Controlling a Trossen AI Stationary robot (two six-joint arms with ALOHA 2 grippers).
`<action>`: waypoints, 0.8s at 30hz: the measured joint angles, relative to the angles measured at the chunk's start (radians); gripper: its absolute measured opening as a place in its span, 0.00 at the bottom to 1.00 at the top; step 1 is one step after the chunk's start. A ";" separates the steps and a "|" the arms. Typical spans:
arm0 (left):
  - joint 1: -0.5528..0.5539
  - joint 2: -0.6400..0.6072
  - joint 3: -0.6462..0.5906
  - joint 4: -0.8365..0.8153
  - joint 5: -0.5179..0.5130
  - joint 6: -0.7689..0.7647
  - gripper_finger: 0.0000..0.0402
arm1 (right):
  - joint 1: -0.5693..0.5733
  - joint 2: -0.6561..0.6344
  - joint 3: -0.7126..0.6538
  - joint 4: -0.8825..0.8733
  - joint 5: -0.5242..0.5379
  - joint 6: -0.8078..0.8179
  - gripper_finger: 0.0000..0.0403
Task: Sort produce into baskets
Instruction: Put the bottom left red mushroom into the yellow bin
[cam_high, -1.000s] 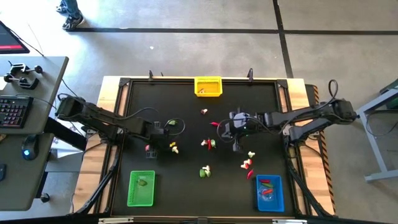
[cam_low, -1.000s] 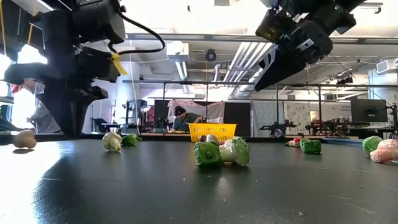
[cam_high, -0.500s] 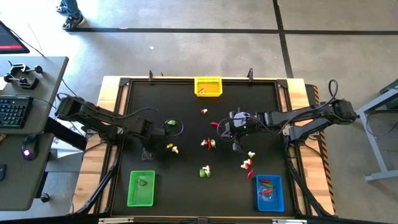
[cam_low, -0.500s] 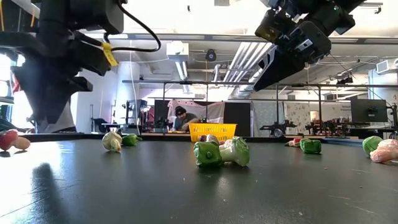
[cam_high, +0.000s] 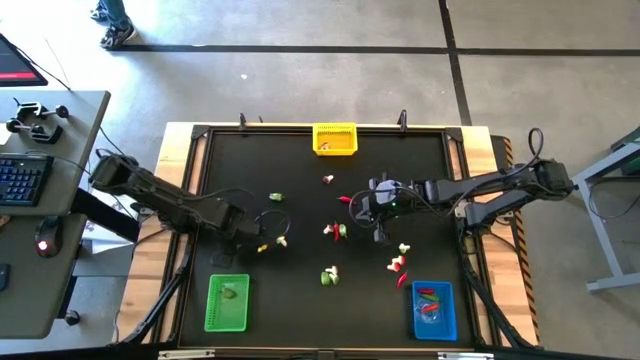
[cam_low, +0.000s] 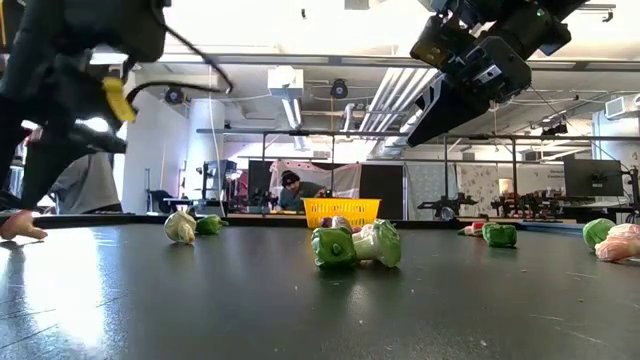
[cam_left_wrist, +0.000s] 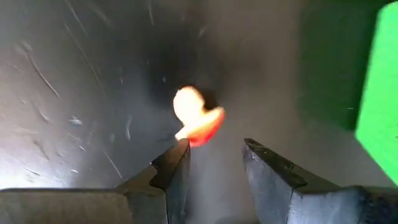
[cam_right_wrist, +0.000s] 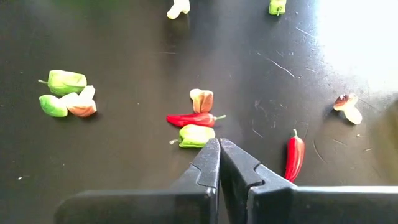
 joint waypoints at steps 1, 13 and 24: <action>0.000 0.008 -0.013 0.008 -0.003 -0.019 0.34 | 0.000 0.000 0.000 0.001 0.000 -0.004 0.00; -0.016 0.057 -0.057 0.147 -0.013 -0.073 0.34 | 0.000 0.000 0.000 0.021 0.000 -0.016 0.00; -0.016 0.055 -0.057 0.226 0.006 -0.062 0.34 | 0.000 0.000 0.000 0.033 0.000 -0.013 0.00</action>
